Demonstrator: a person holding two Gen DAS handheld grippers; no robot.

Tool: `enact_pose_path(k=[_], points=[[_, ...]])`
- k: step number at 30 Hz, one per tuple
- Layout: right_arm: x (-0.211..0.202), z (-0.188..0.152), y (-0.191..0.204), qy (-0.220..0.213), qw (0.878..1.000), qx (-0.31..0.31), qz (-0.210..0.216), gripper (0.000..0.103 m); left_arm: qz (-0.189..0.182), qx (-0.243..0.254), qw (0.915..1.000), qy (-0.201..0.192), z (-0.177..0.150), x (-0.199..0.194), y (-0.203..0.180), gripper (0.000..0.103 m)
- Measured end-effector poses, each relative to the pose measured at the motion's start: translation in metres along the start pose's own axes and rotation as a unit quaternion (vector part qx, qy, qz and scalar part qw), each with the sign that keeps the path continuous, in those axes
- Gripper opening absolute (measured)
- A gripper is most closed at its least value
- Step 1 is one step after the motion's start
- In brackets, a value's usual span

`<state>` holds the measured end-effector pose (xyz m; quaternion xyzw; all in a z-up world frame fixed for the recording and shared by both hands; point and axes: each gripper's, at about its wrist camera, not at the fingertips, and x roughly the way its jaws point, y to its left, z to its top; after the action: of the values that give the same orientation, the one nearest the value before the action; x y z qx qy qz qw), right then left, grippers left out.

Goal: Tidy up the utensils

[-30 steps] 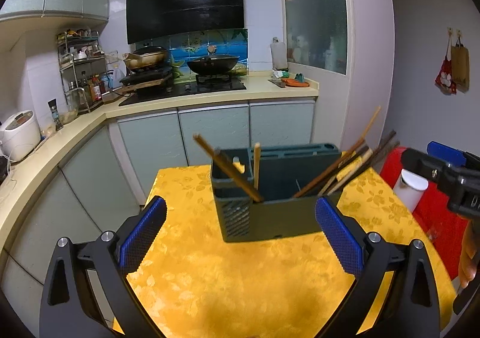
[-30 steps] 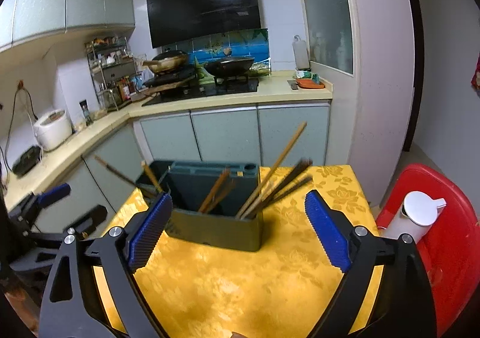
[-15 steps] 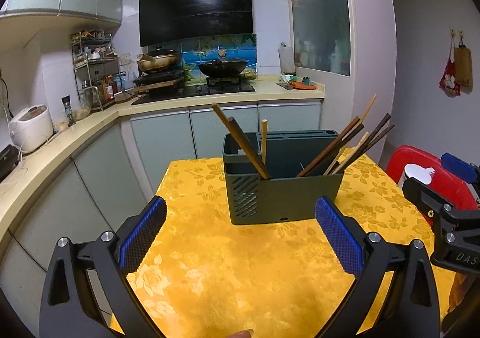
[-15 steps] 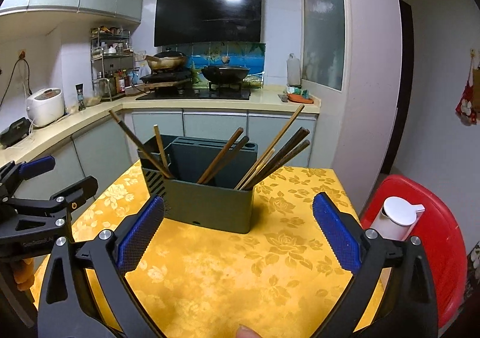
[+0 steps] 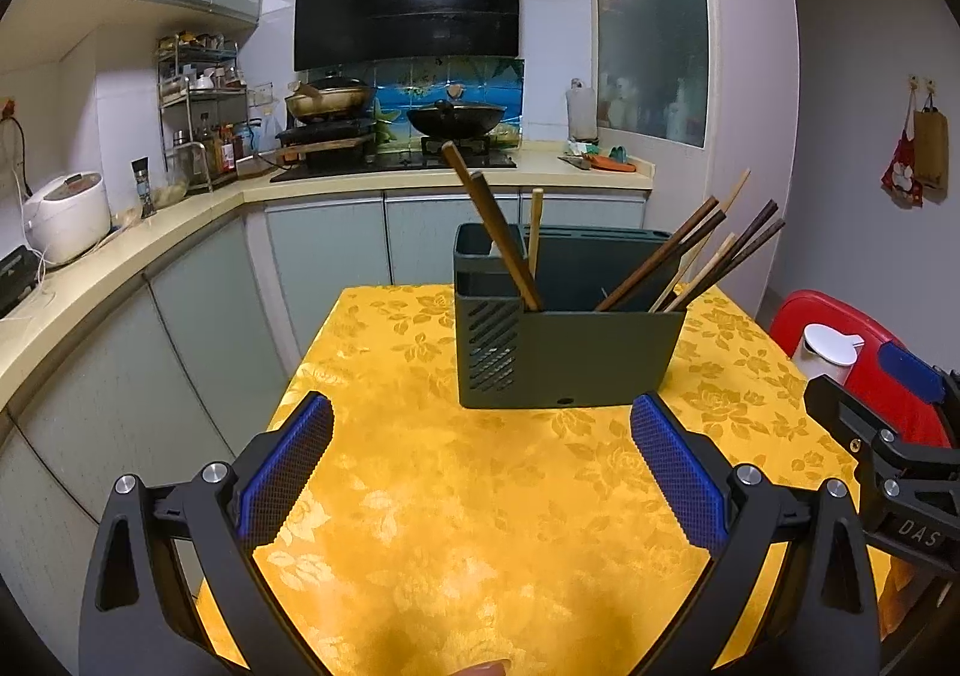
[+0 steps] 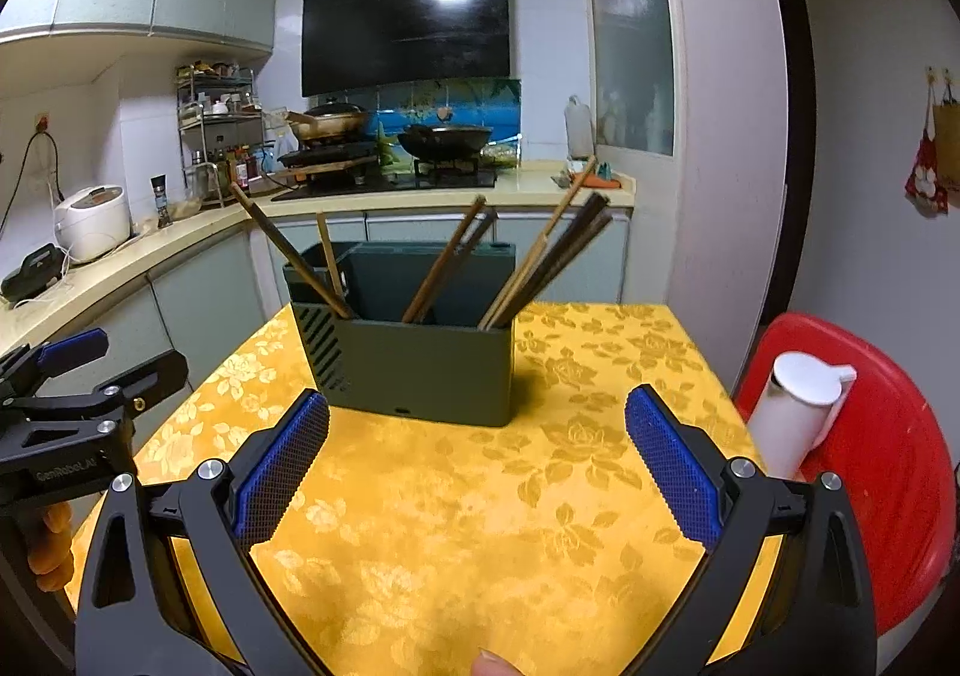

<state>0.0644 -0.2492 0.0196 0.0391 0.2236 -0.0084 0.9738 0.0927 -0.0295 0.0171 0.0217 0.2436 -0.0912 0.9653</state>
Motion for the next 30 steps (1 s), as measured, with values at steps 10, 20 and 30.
enact_pose_path(k=[10, 20, 30], points=[[0.003, -0.010, -0.002, -0.001, 1.000, -0.001, -0.008, 0.096, 0.007, -0.004, 1.0000, -0.002, -0.015, 0.006, 0.000, 0.096], [0.009, -0.015, -0.001, 0.006, 1.000, -0.003, -0.002, 0.096, 0.022, 0.013, 0.9995, -0.018, -0.021, 0.002, -0.007, 0.096], [0.009, -0.015, 0.000, 0.005, 1.000, -0.004, -0.001, 0.096, 0.016, 0.013, 0.9996, -0.017, -0.025, 0.002, -0.010, 0.096]])
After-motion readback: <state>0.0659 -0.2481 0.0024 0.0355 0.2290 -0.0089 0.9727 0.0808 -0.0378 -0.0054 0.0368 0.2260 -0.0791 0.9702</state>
